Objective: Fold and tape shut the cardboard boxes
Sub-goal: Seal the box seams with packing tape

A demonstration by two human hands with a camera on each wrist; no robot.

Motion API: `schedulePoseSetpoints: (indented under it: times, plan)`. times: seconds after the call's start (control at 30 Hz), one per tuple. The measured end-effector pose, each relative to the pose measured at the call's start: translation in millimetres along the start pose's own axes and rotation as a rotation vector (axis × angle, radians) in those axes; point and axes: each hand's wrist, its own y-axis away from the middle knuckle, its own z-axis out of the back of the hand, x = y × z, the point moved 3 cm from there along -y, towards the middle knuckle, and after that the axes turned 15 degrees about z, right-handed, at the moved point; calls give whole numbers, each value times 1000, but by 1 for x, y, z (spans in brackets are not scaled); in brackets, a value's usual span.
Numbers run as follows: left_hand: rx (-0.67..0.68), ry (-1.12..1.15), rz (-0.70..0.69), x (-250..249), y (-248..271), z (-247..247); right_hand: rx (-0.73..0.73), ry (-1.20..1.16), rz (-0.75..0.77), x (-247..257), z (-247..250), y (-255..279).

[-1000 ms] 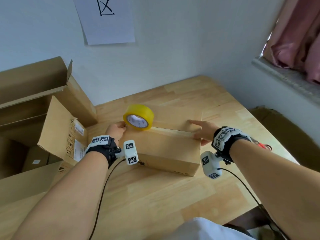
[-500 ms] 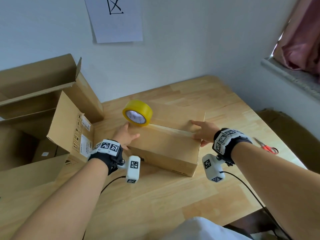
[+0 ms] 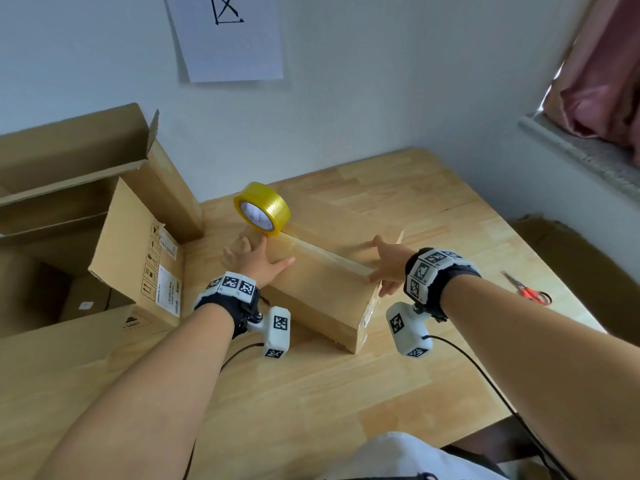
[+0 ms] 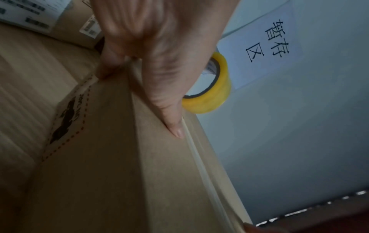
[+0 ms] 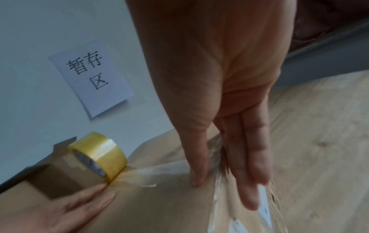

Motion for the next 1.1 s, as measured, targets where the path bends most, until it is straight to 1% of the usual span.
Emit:
schedulePoseSetpoints:
  times: [0.03,0.1,0.13,0.2,0.27,0.33,0.37,0.47,0.5,0.57,0.67,0.73,0.8,0.9,1.0,1.1]
  plan:
    - [-2,-12,0,0,0,1,24,107,5,5,4,-1]
    - [-12,-54,9,-2,-1,5,46,425,16,21,13,-6]
    - [-16,-75,13,-3,1,7,58,543,24,29,17,-12]
    - [-17,-106,12,-7,8,11,68,610,35,47,21,-29]
    - [-39,-145,-6,-9,15,14,35,603,69,65,25,-42]
    - [-84,-164,-19,-9,19,15,-61,561,155,81,31,-55]
    - [-102,-153,-25,-9,19,15,-123,487,206,88,34,-61]
    - [-81,-115,-33,-8,17,16,-278,46,326,106,36,-79]
    - [-77,-118,-34,-8,16,16,-306,-64,351,114,37,-84]
    - [-86,-115,-39,-8,13,14,-307,-160,383,129,34,-93]
    - [-90,-107,-47,-8,9,11,-244,-207,395,146,26,-106]
    - [-107,-124,-51,-8,8,12,-203,-198,384,150,19,-112]
    - [-128,-118,-54,-8,9,14,-166,-105,370,150,14,-114]
    - [-115,-150,-37,-8,8,13,-101,73,340,140,8,-111]
    - [-98,-180,-19,-8,7,12,-97,62,349,131,8,-107]
    - [-84,-196,-22,-8,10,15,-107,48,353,132,13,-104]
